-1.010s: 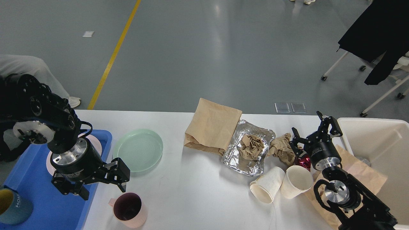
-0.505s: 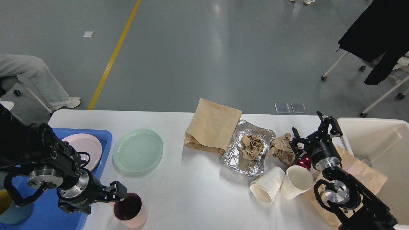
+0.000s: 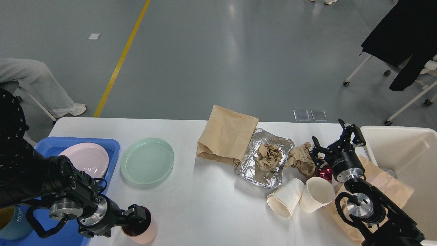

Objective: Tidy desktop
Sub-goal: 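Grasp the pink mug with the left gripper and lift it, then place the pink mug on the blue tray corner and release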

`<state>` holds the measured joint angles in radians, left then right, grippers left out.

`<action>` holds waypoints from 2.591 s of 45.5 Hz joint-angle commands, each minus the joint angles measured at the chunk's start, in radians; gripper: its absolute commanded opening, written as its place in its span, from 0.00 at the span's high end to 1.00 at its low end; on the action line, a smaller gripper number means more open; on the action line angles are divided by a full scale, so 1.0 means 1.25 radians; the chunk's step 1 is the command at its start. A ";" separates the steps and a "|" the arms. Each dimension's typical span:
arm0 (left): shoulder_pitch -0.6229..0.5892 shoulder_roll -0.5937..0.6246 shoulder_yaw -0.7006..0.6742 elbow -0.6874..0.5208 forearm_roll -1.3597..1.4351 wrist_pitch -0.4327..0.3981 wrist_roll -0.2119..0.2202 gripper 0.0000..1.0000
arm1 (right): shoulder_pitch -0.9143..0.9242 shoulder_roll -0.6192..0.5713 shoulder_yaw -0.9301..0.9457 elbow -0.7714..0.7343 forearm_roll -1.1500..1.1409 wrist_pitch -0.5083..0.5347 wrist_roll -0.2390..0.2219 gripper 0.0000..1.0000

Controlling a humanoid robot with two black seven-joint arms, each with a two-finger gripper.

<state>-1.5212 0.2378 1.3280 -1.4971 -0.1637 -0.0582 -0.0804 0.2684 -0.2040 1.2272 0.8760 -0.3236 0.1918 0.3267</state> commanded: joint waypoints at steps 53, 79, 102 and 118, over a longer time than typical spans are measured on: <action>0.043 0.013 -0.032 0.005 0.021 0.056 0.003 1.00 | 0.000 0.000 0.000 0.000 0.000 0.000 0.000 0.00; -0.212 0.103 0.081 -0.066 0.022 -0.221 0.003 1.00 | 0.000 0.000 0.000 0.000 0.000 0.000 0.000 0.00; -0.733 0.098 0.191 -0.211 0.124 -0.514 0.001 1.00 | 0.000 0.000 0.000 0.000 0.000 0.000 0.000 0.00; -0.523 0.253 0.216 -0.112 0.335 -0.411 -0.099 1.00 | 0.000 0.000 0.000 0.001 0.000 0.000 0.000 0.00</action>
<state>-2.3275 0.4627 1.6018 -1.7200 0.1418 -0.6186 -0.1395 0.2684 -0.2040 1.2272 0.8759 -0.3238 0.1918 0.3267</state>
